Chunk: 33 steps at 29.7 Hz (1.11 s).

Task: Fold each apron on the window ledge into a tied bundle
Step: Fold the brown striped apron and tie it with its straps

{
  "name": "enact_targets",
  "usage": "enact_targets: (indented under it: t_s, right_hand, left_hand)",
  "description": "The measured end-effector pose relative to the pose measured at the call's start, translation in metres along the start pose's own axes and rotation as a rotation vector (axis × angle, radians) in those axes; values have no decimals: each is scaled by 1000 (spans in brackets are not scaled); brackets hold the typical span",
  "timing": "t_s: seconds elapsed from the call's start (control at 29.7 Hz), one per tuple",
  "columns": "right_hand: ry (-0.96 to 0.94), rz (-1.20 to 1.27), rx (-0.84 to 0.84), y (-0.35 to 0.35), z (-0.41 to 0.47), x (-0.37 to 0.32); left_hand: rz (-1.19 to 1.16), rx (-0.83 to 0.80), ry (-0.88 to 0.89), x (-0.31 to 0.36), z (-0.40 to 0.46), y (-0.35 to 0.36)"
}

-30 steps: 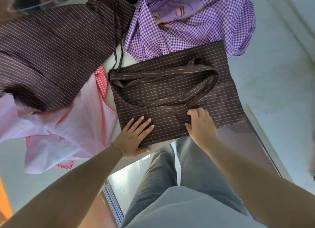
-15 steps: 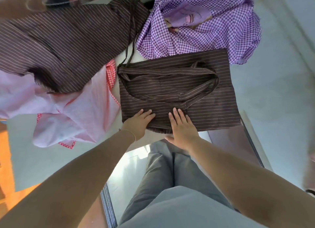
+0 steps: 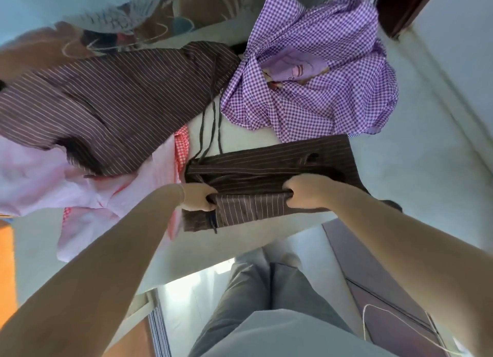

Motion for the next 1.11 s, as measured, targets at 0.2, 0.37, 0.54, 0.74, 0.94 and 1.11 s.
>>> enact_targets:
  t_s: [0.2, 0.37, 0.54, 0.74, 0.94, 1.11]
  right_hand:
    - [39, 29, 22, -52, 73, -6]
    - [165, 49, -39, -57, 114, 2]
    - [158, -30, -64, -58, 132, 3]
    - [90, -83, -87, -61, 141, 6]
    - [43, -117, -43, -57, 148, 15]
    - [18, -112, 42, -61, 140, 36]
  left_hand:
    - [13, 218, -61, -40, 30, -36]
    - [-47, 285, -148, -59, 56, -43]
    - [-89, 421, -228, -64, 73, -30]
    - [-14, 688, -331, -59, 71, -13]
    - [169, 640, -150, 11, 82, 36]
    - [147, 565, -280, 9, 97, 64]
Point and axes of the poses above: each hand's wrist, its own z-axis towards the middle knuckle, its own y-axis out of the palm, x = y × z, the point moved 1 cm from there along z, towards the middle knuckle, and after that the axes turned 13 degrees about z, right-handed, at the moved point
